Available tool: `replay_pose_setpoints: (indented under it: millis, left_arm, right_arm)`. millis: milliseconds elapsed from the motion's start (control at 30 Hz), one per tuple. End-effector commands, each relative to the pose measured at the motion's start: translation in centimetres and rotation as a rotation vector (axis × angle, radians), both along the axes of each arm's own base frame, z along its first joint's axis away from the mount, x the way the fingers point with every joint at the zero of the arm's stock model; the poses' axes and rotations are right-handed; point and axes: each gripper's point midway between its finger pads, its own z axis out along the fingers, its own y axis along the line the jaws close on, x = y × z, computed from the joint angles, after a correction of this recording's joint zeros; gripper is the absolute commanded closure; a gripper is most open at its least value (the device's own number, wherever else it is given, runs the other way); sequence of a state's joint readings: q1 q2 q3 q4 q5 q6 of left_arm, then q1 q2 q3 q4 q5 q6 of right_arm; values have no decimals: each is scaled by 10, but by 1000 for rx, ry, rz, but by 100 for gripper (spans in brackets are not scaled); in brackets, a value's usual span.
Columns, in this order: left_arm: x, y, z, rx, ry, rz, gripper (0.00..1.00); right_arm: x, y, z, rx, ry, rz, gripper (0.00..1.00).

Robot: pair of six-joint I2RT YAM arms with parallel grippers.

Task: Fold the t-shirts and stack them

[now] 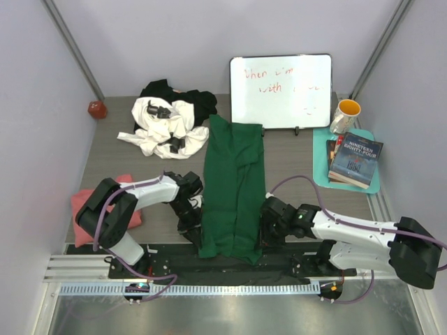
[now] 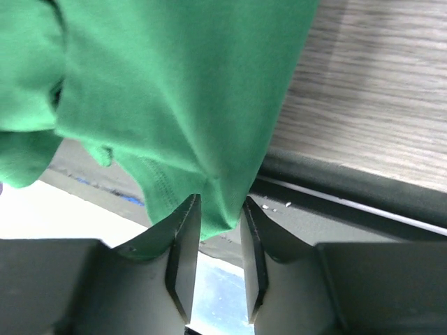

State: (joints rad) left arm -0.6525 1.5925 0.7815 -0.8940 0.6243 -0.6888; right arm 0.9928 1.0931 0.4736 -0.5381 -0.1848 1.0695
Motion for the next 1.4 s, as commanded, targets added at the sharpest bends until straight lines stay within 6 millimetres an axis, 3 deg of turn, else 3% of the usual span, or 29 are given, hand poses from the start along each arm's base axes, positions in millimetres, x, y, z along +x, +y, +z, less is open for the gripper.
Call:
replay_pose_setpoints:
  millis: [0, 367, 433, 533, 600, 933, 1067, 1200, 1367]
  left_arm:
    - [1, -12, 15, -75, -2, 30, 100]
    - [4, -8, 2, -39, -17, 20, 100]
    - [5, -9, 1, -37, -20, 19, 100]
    - [9, -11, 2, -44, -30, 15, 100]
    - [14, -16, 10, -62, -53, 14, 100]
    - [36, -37, 59, -183, -151, 2, 100]
    - [53, -40, 80, -210, -212, 16, 100]
    - [86, -33, 95, -224, -289, 93, 100]
    - [124, -23, 105, -228, -358, 180, 100]
  right_arm:
    - [13, 17, 33, 105, -83, -1, 65]
    - [4, 31, 22, 216, -18, -22, 62]
    - [3, 31, 19, 221, -14, -31, 69]
    - [7, 31, 25, 228, -38, -40, 94]
    - [10, 31, 32, 234, -58, -49, 99]
    - [27, 34, 69, 271, -145, -76, 99]
    - [35, 31, 77, 260, -176, -76, 99]
    - [53, 20, 88, 243, -239, -109, 99]
    - [93, -3, 97, 227, -323, -224, 99]
